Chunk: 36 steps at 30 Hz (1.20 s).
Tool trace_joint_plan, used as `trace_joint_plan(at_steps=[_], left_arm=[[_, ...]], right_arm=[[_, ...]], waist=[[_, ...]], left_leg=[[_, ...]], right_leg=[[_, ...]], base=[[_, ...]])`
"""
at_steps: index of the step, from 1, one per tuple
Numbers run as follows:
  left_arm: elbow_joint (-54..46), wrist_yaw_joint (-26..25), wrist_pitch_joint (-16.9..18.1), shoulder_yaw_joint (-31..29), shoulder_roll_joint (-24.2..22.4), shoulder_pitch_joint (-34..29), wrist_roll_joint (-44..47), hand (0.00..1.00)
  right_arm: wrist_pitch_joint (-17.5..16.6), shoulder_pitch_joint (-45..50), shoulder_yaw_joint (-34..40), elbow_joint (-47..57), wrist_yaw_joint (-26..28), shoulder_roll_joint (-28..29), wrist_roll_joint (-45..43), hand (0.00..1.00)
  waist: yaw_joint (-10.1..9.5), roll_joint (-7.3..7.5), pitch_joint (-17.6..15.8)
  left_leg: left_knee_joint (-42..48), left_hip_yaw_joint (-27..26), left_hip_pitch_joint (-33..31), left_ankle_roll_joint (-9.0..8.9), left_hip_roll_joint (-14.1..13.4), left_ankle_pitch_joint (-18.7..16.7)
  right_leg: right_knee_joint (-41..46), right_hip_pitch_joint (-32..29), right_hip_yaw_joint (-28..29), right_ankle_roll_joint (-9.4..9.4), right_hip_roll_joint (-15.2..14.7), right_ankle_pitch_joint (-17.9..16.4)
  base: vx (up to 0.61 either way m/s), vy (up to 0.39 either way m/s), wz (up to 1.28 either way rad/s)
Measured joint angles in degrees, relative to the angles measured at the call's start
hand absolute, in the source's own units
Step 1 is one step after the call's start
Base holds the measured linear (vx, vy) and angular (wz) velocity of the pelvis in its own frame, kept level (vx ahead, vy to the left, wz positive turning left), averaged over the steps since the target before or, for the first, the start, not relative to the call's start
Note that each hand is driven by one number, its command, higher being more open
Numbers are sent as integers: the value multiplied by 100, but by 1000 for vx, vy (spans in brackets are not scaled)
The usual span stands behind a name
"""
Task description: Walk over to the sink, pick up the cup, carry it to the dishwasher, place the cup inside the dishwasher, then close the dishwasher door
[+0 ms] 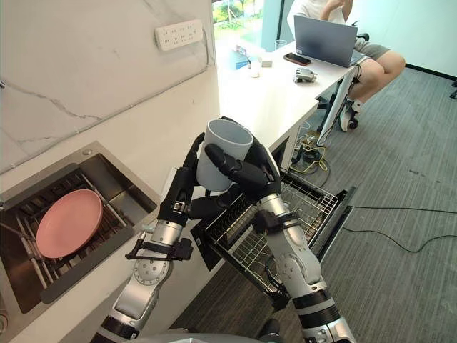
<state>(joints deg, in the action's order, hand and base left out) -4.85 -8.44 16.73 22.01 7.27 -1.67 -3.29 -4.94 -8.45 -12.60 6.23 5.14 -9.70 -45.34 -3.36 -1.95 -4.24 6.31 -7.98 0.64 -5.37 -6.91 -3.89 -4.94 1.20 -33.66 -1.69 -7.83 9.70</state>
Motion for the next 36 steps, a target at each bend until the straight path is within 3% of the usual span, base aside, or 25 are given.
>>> trace_joint_plan(at_steps=[10,16,19,22,27,36], left_arm=[[14,-50,-355,136,-36,-164,-6,100],[13,-118,-427,-604,-109,-455,18,100],[13,73,-558,-784,-157,-548,417,100],[29,635,-905,-787,-212,-744,1142,100],[53,1004,-886,-827,-305,-844,1856,100],[346,2058,-270,-620,-163,-1056,2921,100]], right_arm=[[-434,-17,484,181,-449,262,280,0],[-632,55,1803,252,-529,241,273,0],[-664,329,2246,419,-531,237,273,0],[-660,653,2529,418,-529,239,306,0],[-630,897,2813,393,-528,238,510,0],[-519,926,2779,-643,-547,219,513,0]], waist=[[10,0,1],[41,-1,1],[96,-1,1],[157,-5,-2],[168,-36,8],[169,-41,6]], left_leg=[[-8,-13,9,3,0,2],[-27,-44,37,5,0,4],[-38,-51,43,5,0,4],[-43,-57,46,7,1,3],[-60,-61,40,10,-2,1],[-154,-33,32,21,23,21]], right_leg=[[0,-2,9,0,1,0],[1,-1,40,-4,1,2],[1,-1,43,-5,-1,2],[0,-2,48,-10,-4,0],[-2,-18,48,-37,-5,-20],[0,-42,6,-69,-45,-29]], base=[[0,0,0],[0,0,-1],[0,0,0],[0,0,0],[0,0,0],[14,12,2]])
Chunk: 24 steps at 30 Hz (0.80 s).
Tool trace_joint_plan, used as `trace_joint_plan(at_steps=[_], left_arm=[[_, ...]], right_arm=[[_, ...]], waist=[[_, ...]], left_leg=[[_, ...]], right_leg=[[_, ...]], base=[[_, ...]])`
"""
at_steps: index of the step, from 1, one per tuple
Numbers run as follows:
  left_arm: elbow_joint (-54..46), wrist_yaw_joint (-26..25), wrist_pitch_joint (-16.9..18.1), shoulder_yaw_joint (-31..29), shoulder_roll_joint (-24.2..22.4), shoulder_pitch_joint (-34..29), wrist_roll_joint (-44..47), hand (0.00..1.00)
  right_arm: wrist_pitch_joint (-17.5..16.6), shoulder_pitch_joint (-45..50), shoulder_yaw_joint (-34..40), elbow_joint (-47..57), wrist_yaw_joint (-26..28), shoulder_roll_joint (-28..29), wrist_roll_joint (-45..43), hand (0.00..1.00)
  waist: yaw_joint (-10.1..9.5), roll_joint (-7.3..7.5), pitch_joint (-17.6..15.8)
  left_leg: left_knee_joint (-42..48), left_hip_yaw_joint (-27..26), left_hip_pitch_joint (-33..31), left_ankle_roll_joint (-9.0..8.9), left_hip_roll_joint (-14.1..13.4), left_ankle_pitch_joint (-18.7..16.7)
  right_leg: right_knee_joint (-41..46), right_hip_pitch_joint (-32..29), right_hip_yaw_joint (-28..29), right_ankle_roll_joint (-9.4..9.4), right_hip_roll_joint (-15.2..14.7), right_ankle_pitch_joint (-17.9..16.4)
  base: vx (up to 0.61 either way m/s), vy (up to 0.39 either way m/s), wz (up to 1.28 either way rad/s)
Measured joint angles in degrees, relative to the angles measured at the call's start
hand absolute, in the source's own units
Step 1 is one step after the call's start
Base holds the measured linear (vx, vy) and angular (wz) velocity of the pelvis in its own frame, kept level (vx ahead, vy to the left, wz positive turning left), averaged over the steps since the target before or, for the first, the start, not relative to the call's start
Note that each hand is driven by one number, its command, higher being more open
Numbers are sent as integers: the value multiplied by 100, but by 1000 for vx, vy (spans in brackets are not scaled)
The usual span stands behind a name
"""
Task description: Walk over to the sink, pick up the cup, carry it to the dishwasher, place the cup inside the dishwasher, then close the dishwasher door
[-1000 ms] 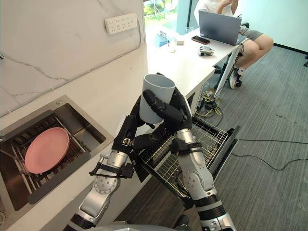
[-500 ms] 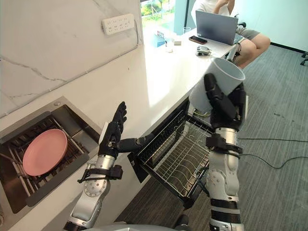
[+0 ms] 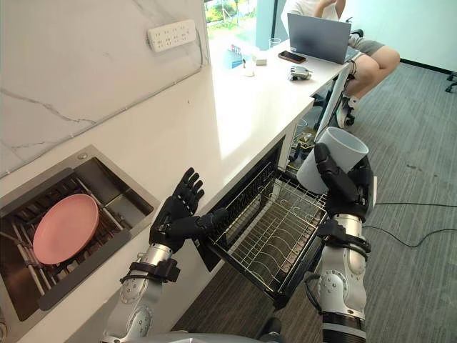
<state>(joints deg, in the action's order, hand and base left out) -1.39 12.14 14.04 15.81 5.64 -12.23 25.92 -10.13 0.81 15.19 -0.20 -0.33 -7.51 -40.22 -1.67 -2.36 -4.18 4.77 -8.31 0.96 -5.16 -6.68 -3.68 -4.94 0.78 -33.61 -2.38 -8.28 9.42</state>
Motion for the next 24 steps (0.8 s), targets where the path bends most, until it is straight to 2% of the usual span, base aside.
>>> trace_joint_plan(at_steps=[2,7,11,15,16,19,21,24], left_arm=[[8,196,7,163,2,-2,127,100],[-145,200,7,292,2,20,115,100],[-1227,264,39,-83,-22,180,422,100],[-1804,802,89,-216,-62,368,932,100],[-1831,933,-12,-80,-60,368,904,100],[-1503,972,-599,534,-12,362,761,100],[-821,923,-983,938,-12,362,535,100],[337,725,-1246,1216,-7,343,236,100]], right_arm=[[0,0,-17,-209,-4,1,0,0],[-2,6,-268,-335,-4,32,0,0],[-1,48,-334,-337,-2,142,18,0],[-1,148,-333,-339,-3,234,219,0],[-1,169,-337,-340,-3,268,229,0],[-1,193,-376,-345,-2,296,236,0],[-1,193,-430,-365,32,291,237,0],[-1,192,-426,-412,50,241,234,0]], waist=[[13,3,-8],[98,6,-40],[92,6,-40],[89,7,-40],[93,7,-40],[101,9,-42],[130,11,-48],[188,8,-88]], left_leg=[[-31,21,-1,14,25,11],[-54,77,-9,31,82,28],[-53,103,-5,41,87,34],[-55,115,4,52,83,29],[-56,102,6,57,83,25],[-66,55,16,63,77,20],[-72,2,16,54,65,23],[-75,-36,12,44,51,19]], right_leg=[[1,0,-23,-16,-25,5],[4,6,-51,-38,-68,18],[4,25,-57,-42,-79,21],[4,47,-68,-52,-83,18],[4,46,-63,-59,-84,16],[3,26,-18,-65,-77,12],[3,-10,40,-64,-62,12],[4,-59,109,-61,-41,14]], base=[[40,38,6],[22,32,5],[-4,3,1],[-8,6,2],[0,0,0],[-1,11,-6],[8,9,-13],[22,4,-11]])
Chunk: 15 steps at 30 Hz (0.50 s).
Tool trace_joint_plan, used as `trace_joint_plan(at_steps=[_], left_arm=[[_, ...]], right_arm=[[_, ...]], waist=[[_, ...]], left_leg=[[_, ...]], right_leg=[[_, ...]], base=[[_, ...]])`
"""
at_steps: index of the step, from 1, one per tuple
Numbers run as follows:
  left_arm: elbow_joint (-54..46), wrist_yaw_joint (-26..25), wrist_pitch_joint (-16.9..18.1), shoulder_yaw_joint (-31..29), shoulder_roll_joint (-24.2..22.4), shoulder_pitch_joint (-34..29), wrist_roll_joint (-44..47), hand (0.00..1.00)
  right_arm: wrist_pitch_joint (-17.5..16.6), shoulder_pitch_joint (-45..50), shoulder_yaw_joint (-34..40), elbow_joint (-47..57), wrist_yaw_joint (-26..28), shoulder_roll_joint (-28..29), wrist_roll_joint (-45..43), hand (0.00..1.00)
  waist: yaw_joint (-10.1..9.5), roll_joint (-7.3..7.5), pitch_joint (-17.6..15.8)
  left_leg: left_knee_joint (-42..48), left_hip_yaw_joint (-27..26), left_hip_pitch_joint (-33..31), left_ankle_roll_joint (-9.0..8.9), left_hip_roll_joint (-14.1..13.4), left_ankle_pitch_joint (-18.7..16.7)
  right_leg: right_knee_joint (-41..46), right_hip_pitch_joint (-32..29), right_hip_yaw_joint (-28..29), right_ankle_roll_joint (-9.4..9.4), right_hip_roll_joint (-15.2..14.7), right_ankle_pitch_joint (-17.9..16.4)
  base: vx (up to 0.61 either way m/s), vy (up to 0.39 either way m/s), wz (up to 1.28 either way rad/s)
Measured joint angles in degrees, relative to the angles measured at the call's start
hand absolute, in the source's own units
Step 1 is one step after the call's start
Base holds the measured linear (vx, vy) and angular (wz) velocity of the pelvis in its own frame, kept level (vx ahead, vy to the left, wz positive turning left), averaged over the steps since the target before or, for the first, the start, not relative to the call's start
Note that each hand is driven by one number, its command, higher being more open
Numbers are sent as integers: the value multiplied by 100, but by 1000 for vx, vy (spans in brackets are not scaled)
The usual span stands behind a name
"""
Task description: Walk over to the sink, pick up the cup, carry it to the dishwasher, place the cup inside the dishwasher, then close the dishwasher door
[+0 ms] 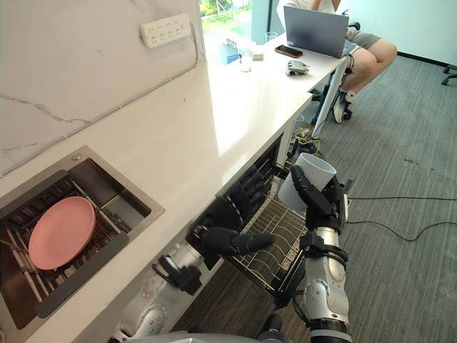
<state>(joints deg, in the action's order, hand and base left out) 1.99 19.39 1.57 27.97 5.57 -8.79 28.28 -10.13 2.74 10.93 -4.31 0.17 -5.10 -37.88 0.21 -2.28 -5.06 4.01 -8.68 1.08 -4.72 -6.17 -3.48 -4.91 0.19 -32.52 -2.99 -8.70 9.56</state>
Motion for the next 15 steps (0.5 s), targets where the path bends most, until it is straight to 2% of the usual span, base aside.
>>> trace_joint_plan(at_steps=[4,7,9,15], left_arm=[[606,-268,-16,-170,29,-160,-37,100],[716,-448,146,-312,63,-207,-328,100],[906,-795,286,-360,57,-206,-902,100],[1923,-1486,323,-661,129,-233,-2424,100]], right_arm=[[0,-2,11,-230,2,-178,-15,0],[2,0,22,-418,24,-188,-19,0],[14,4,37,-430,115,-189,-19,0],[163,1,16,-667,437,-188,17,0]], waist=[[39,3,-45],[-3,4,-46],[-43,4,-46],[-29,17,-59]], left_leg=[[-4,4,-1,-2,4,1],[6,11,-2,0,5,0],[20,23,2,0,-1,0],[2,43,67,-18,13,10]], right_leg=[[0,0,6,1,1,1],[0,9,18,0,-7,2],[0,32,18,1,-2,1],[-3,82,32,10,8,-11]], base=[[5,2,-1],[0,0,0],[-6,6,2],[-5,6,0]])
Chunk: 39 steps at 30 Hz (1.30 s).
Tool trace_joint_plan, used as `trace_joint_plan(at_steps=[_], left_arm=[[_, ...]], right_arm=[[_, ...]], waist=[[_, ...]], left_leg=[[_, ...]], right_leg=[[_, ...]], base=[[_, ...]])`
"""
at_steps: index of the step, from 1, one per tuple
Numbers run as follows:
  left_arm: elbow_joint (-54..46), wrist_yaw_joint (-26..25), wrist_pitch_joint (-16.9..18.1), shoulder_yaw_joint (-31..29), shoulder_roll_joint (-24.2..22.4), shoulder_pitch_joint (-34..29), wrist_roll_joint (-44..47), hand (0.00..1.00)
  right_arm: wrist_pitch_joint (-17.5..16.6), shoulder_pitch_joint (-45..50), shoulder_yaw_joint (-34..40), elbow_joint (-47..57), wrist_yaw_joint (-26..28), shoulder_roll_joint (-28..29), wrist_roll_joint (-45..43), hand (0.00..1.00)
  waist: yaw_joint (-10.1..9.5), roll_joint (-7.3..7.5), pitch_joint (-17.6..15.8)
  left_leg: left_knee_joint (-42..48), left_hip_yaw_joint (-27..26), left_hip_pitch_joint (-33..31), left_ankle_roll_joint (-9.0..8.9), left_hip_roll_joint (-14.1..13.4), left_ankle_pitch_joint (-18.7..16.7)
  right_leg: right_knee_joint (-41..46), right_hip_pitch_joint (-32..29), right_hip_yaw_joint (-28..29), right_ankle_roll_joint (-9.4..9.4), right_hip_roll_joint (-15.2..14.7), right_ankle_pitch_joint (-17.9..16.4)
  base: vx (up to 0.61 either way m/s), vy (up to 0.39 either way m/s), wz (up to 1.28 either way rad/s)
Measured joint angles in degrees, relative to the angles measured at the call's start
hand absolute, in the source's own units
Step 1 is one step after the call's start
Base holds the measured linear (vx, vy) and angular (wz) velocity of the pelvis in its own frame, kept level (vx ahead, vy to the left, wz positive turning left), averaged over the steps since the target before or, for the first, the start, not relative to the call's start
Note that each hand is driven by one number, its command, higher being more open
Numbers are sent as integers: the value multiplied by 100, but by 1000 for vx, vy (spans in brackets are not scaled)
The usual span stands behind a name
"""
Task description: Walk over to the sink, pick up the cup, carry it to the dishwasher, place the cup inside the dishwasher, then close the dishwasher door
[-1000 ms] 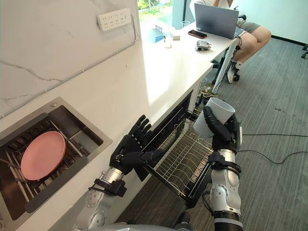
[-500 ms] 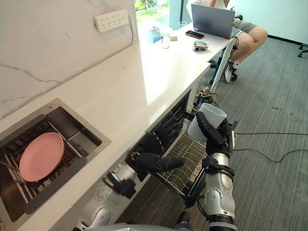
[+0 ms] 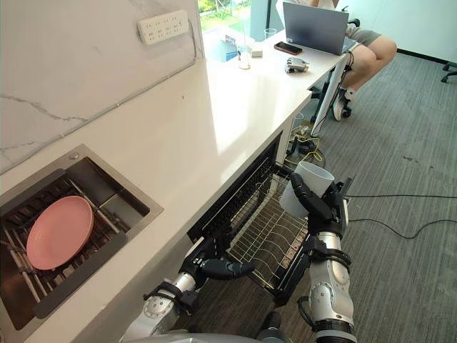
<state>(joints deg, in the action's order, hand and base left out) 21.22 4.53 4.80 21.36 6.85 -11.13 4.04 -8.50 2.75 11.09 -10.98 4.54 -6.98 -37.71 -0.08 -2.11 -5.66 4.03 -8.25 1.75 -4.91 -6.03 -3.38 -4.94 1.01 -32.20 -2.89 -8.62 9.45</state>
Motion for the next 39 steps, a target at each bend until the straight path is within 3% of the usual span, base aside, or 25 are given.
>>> trace_joint_plan(at_steps=[6,9,16,20,25,29,33,37,38,39], left_arm=[[1364,-615,-110,-744,56,-152,-440,100],[1941,-914,-52,-1551,12,-176,-224,100],[2174,-830,153,-1889,-147,-145,35,100],[2429,-664,-51,-2390,-243,-123,1077,100],[2790,-520,-160,-2897,-165,-292,1279,100],[2816,-281,-219,-3118,-205,-406,1463,100],[2829,-4,-229,-3117,-134,-383,1398,100],[2955,104,-272,-3118,-49,-364,1403,100],[2990,204,-283,-3114,-49,-361,1406,100],[3019,291,-290,-3112,-49,-360,1409,100]], right_arm=[[303,-1,-341,-883,-57,-22,1168,0],[337,-21,-509,-1328,-126,-48,1615,0],[380,-636,-545,-2375,-253,-375,2045,0],[450,-865,-514,-2935,-250,-683,2223,0],[523,-1168,-528,-3587,-198,-829,2661,0],[550,-1457,-533,-4074,-203,-1011,2826,0],[542,-1880,-551,-4295,-245,-1214,3124,0],[544,-2173,-742,-4495,-287,-1278,3409,0],[547,-2229,-773,-4519,-349,-1278,3519,100],[555,-2295,-817,-4590,-411,-1277,3558,100]], waist=[[-30,65,-60],[-104,97,-97],[-233,78,-208],[-336,65,-247],[-613,5,-522],[-772,-71,-762],[-859,-283,-1079],[-983,-313,-1284],[-1029,-315,-1343],[-1064,-316,-1348]], left_leg=[[-97,32,77,-26,-1,26],[-122,164,85,-21,11,36],[-134,326,74,-18,41,59],[-134,605,-66,-32,54,137],[-168,971,-125,-78,40,229],[-285,1291,-221,-82,72,391],[-463,1544,-343,-81,110,610],[-660,1696,-468,-111,91,819],[-733,1767,-488,-118,89,886],[-808,1859,-524,-132,92,960]], right_leg=[[-1,51,-39,-20,5,-39],[-1,139,-181,-38,-9,-65],[2,222,-333,-57,-31,-84],[4,251,-605,-57,-32,-139],[61,396,-994,-55,-11,-250],[270,391,-1262,-51,-87,-377],[685,213,-1478,-37,-259,-586],[1110,-21,-1612,11,-389,-823],[1296,-86,-1666,4,-459,-915],[1462,-148,-1749,-2,-524,-1003]], base=[[6,4,3],[29,16,20],[13,23,13],[-13,-1,33],[-24,-17,39],[-36,1,46],[-53,9,30],[-37,-13,26],[0,-31,32],[9,-37,35]])
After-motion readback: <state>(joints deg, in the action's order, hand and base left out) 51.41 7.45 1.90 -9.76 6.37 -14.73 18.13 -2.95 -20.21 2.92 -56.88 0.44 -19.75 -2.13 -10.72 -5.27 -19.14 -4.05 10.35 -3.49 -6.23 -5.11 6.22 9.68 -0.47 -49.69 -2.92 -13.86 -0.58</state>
